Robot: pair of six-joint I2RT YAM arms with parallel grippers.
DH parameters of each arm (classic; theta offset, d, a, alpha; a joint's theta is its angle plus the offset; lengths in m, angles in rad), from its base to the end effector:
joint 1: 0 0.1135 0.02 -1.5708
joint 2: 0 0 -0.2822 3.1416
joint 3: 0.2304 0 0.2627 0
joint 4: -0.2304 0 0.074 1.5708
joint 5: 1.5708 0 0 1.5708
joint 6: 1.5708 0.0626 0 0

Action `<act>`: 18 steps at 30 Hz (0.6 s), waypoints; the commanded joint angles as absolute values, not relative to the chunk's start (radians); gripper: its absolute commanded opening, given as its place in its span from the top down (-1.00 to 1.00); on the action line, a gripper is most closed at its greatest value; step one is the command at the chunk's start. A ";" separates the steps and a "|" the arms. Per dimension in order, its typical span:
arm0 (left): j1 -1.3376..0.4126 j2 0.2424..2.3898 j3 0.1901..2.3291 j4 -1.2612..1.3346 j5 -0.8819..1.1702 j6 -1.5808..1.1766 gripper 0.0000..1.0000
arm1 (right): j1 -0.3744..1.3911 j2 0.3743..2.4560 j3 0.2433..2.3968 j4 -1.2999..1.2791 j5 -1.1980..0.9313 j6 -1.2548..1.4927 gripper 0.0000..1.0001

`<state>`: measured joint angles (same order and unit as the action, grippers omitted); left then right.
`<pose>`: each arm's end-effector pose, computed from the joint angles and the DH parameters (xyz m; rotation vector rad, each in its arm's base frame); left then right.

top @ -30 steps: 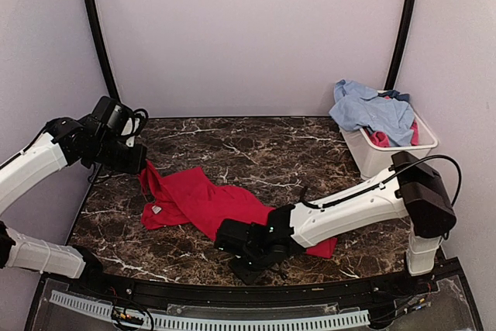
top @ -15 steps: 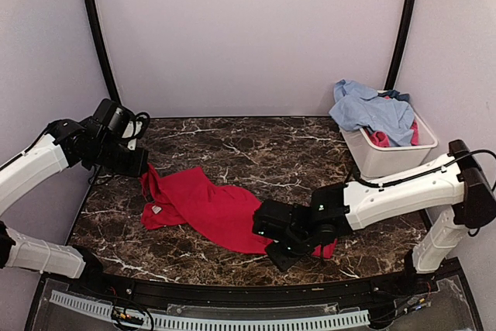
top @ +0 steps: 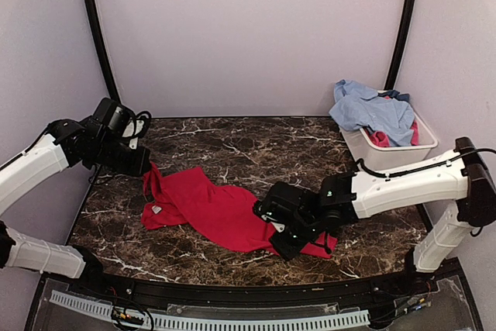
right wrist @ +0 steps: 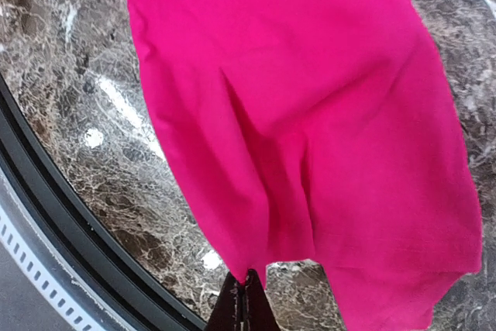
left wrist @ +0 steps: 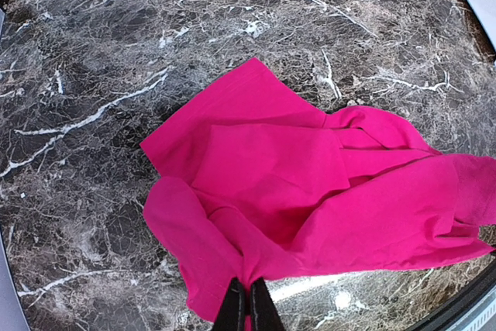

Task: Fold and stack the mixed laundry pile
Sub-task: Pick up the crumpled T-shirt from the center of the board.

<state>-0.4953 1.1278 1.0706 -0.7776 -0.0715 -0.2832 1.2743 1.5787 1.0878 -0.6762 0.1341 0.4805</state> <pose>0.2216 -0.1146 0.3126 0.2231 2.4107 -0.2741 0.1043 0.3127 0.2029 -1.0337 2.5645 0.3164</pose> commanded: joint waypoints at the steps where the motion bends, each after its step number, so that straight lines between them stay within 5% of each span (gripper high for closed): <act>1: -0.489 1.148 1.062 -0.754 -0.070 -0.275 1.00 | 1.275 1.668 1.081 -0.602 0.089 0.419 1.00; 5: -0.489 1.167 1.067 -0.742 -0.065 -0.274 1.00 | 1.268 1.735 1.111 -0.615 0.130 0.403 1.00; 9: -0.489 1.175 1.070 -0.740 -0.071 -0.266 1.00 | 1.269 1.754 1.110 -0.585 0.073 0.383 0.10; 11: -0.489 1.176 1.069 -0.739 -0.074 -0.265 1.00 | 1.269 1.754 1.105 -0.577 0.065 0.378 -0.15; 18: -0.489 1.182 1.069 -0.732 -0.076 -0.266 1.00 | 1.268 1.788 1.113 -0.608 0.123 0.358 -0.20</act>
